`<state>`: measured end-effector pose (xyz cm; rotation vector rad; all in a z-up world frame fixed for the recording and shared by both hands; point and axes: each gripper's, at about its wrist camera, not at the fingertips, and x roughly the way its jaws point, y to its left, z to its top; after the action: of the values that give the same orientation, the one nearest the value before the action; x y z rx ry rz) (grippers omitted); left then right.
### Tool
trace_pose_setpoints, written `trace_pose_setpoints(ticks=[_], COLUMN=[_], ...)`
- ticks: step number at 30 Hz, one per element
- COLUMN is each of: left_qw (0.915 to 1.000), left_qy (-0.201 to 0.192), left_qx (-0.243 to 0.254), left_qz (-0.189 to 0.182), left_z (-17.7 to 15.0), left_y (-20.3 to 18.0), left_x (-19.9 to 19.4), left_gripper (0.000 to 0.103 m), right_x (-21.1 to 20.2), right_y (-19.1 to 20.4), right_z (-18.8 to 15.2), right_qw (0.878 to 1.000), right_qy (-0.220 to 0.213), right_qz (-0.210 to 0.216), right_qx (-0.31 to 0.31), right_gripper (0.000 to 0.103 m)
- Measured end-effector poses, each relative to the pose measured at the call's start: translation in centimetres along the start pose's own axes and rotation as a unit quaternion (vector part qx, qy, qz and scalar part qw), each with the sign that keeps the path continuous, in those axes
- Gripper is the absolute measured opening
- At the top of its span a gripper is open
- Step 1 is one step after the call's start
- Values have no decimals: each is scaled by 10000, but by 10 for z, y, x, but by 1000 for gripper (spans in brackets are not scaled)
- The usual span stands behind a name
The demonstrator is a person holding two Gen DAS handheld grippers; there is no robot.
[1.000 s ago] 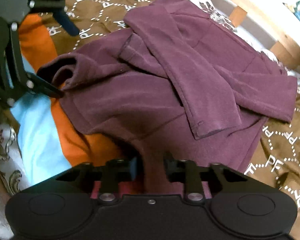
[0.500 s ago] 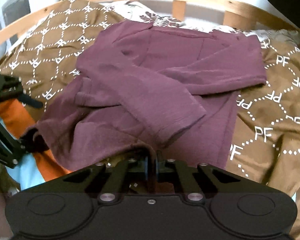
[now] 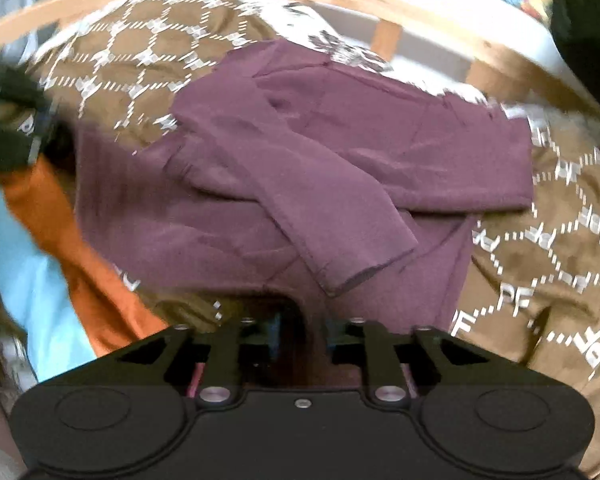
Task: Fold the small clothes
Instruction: 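Lift the hem with both grippers and fold it toward the collar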
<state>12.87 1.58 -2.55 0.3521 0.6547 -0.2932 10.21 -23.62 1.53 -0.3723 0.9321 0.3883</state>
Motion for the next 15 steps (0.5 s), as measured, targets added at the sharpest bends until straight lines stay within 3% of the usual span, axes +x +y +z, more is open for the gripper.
trace_pose_setpoints(ticks=[3,8,11,15], left_qw=[9982,9957,9953,9944], left_qy=[-236,-426,-445,-504], left_qx=[-554,-820,-865,-927], left_qz=[12,48,13,-27], left_z=[4,5,4,2], left_y=[19,29,31,30], left_x=[-6,-11,-12,-16], left_gripper=[7,7,7,7], right_x=[0,8,18,16], right_y=[22,62,72,72], right_z=[-3,-14,-22,-23], right_qw=[9976,9809,9701,9697], right_qy=[36,179,382,267], right_qz=[-243,-583,-883,-864], right_qx=[-643,-1845,-2228,-2268], right_gripper=[50,62,63,63])
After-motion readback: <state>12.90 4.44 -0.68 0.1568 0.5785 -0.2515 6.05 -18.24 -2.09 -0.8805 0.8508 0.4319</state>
